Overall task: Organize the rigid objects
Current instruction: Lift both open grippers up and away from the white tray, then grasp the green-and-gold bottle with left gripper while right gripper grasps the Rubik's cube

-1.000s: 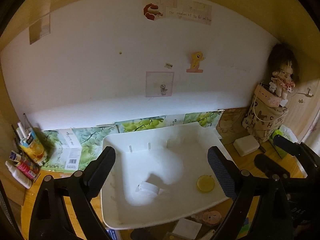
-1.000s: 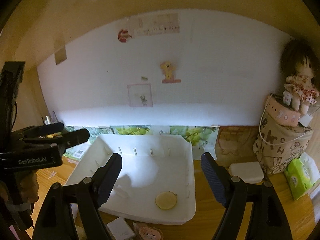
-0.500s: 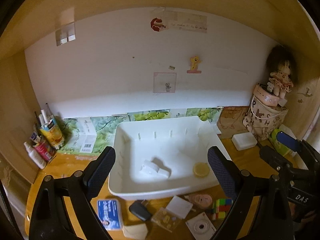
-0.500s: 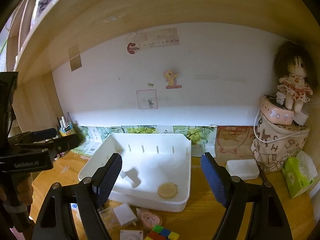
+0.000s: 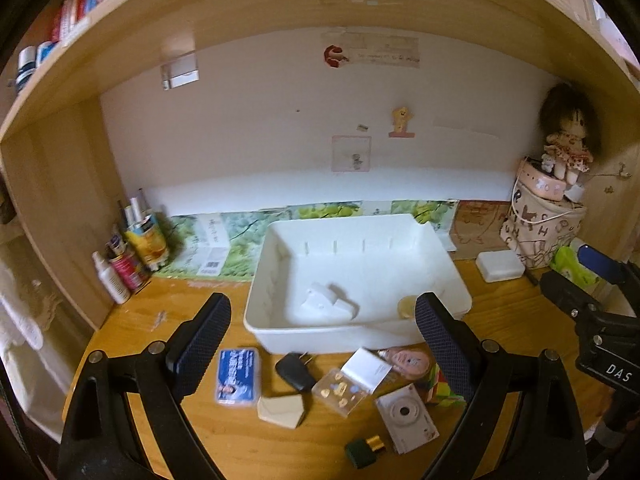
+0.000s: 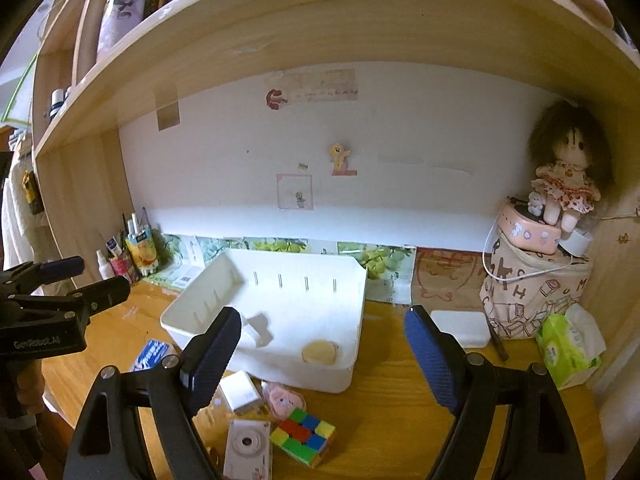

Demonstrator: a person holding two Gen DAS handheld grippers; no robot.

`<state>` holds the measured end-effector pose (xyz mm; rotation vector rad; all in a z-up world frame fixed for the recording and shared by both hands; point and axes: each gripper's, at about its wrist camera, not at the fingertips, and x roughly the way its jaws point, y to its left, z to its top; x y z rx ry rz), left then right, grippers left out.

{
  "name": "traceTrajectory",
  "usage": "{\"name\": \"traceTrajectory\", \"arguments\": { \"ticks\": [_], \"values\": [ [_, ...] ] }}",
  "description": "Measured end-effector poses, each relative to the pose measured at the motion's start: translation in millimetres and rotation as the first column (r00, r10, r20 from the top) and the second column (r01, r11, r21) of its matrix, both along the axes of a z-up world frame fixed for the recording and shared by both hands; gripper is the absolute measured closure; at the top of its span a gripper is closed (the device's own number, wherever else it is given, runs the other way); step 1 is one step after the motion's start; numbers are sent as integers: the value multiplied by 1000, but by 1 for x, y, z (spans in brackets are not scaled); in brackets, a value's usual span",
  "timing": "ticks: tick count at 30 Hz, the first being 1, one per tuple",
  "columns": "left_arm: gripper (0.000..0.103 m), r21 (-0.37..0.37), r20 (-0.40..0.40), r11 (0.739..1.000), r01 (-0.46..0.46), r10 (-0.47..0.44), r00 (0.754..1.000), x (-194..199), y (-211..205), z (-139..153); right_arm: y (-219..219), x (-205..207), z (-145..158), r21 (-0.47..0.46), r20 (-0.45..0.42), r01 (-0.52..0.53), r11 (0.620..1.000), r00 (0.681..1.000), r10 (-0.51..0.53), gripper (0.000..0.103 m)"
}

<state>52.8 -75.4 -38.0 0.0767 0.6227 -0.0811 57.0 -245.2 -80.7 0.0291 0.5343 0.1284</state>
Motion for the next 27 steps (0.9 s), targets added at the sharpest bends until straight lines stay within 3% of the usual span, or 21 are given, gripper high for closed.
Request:
{"name": "traceTrajectory", "arguments": {
  "ticks": [15,27],
  "values": [
    [8,18,-116,999,-38,39,992,-27,5,-32,-19,-25,-34,7,-113,8,1000,994,-7,19],
    [8,28,-275,997,-69,74,958,-26,12,-71,-30,-31,-72,40,-235,24,999,972,-14,19]
  ]
}}
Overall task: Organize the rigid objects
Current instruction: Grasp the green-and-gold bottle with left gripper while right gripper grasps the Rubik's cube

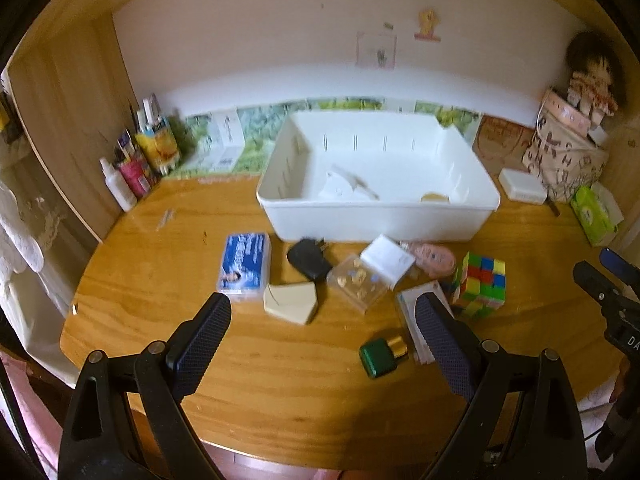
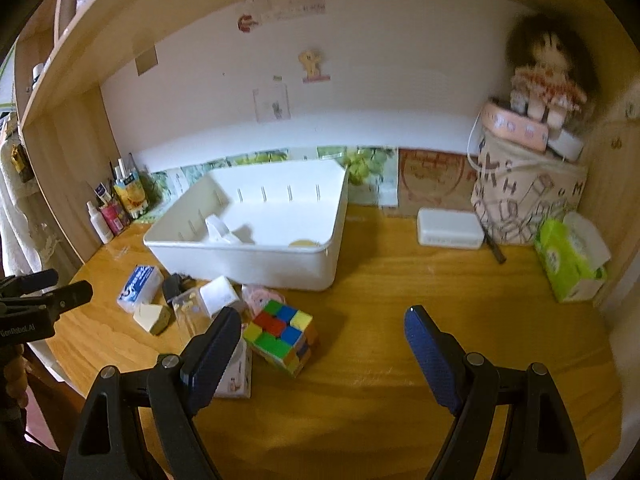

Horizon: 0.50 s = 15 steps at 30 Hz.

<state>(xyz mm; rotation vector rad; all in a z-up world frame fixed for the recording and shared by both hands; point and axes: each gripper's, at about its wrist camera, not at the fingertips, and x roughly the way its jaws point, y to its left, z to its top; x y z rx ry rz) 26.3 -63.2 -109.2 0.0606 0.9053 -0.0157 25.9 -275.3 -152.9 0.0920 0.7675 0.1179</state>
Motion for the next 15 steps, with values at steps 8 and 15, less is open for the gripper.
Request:
{"name": "traceTrajectory", "arguments": {
  "ticks": [8,15],
  "values": [
    [8,18,-104,999,29,-27,994,5,-5,-27,1,5,-30,93,-123,8,996,992,3,19],
    [8,42,-188,994,98,-88,978,10,-15,-51,3,14,-50,184,-210,12,983,977,28,19]
  ]
}}
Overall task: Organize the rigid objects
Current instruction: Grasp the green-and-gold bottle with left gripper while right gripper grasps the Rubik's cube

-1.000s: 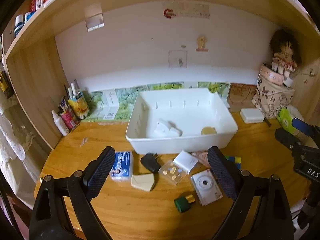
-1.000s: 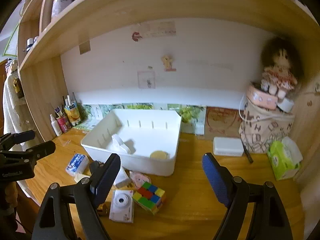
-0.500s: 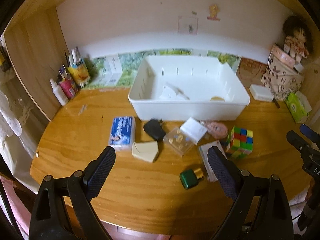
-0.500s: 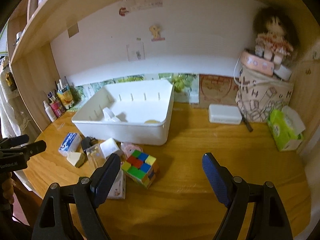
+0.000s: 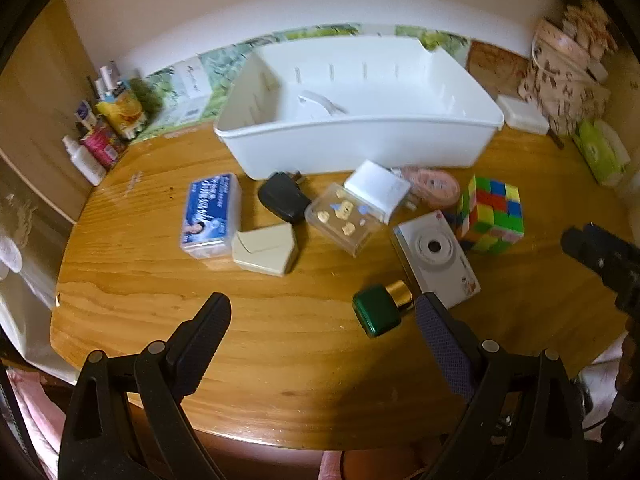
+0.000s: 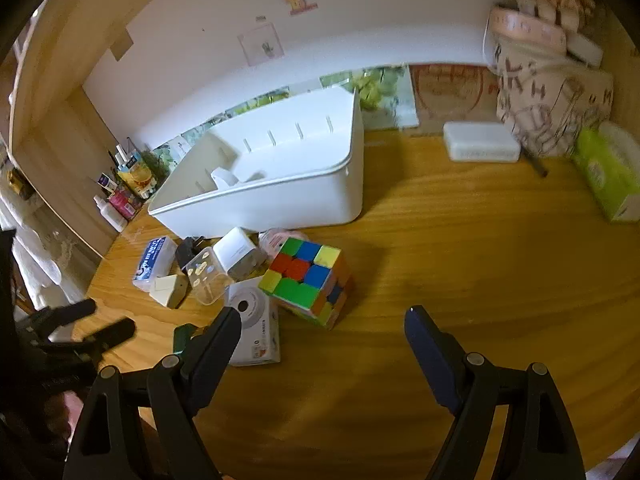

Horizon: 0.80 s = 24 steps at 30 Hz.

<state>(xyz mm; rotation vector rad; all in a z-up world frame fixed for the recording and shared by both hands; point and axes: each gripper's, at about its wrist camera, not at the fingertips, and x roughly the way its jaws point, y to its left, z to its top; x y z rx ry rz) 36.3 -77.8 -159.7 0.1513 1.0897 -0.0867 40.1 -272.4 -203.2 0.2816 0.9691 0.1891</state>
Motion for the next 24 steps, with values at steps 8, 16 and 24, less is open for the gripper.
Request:
{"name": "traceTrajectory", "arguments": {
  "ticks": [8,16,24],
  "values": [
    [8,59,-57,994,95,-92,994,9,-11,-20,9,20,-18,53,-85,3,999,996,1,19],
    [8,96,-120,971,220,-208,971,22,-19,-38,21,39,-32,77,-147,7,997,989,4,19],
    [8,105,-173,947,305,-284,943,35,-24,-52,23,57,-43,89,-198,45,995,980,-27,19]
  ]
}}
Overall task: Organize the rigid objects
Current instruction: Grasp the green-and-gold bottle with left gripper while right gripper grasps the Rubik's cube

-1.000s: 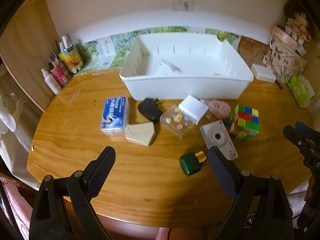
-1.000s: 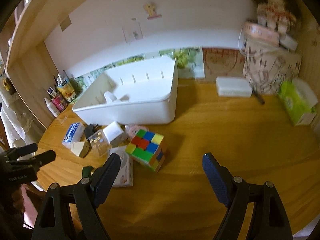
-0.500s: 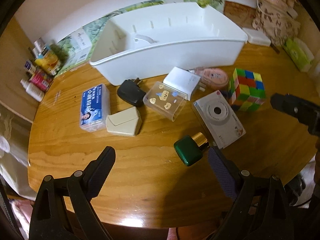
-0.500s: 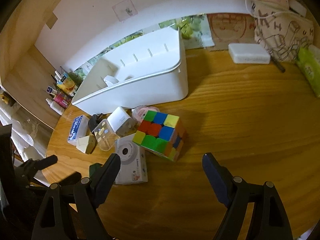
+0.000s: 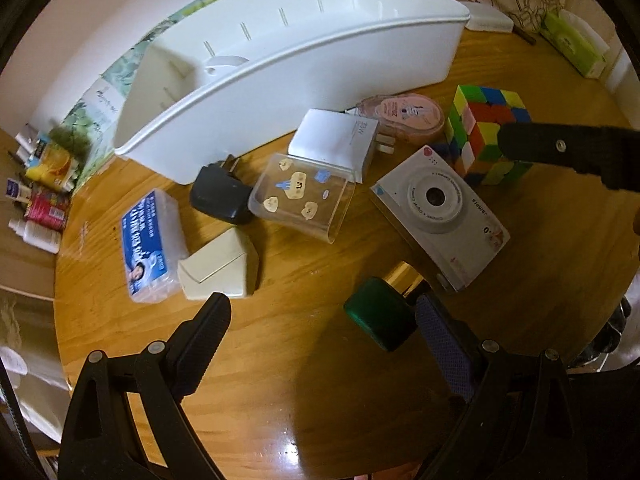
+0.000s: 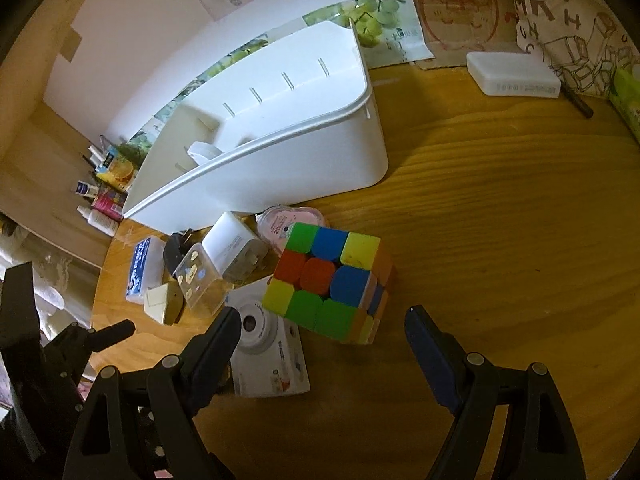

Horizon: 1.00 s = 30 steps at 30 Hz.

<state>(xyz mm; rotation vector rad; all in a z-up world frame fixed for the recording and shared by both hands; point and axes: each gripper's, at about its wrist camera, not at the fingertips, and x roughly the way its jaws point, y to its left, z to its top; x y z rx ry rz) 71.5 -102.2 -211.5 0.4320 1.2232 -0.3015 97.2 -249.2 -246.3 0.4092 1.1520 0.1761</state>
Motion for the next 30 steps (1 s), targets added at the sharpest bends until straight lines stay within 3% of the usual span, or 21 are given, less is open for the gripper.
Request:
{"name": "traceTrajectory", "arguments": {
  "ticks": [18,24,30],
  "values": [
    [9,-62,-110,992,110,-116,987,29,-9,-16,10,18,-21,-13,-71,32,999,997,-32,19],
    [16,-102,-159,989,108,-123,980,35,-10,-23,10,23,-22,-31,-70,39,999,997,-41,19],
    [30,-148,-188,982,115,-143,972,43,-14,-27,13,25,-20,-48,-53,49,998,997,-51,22]
  ]
}}
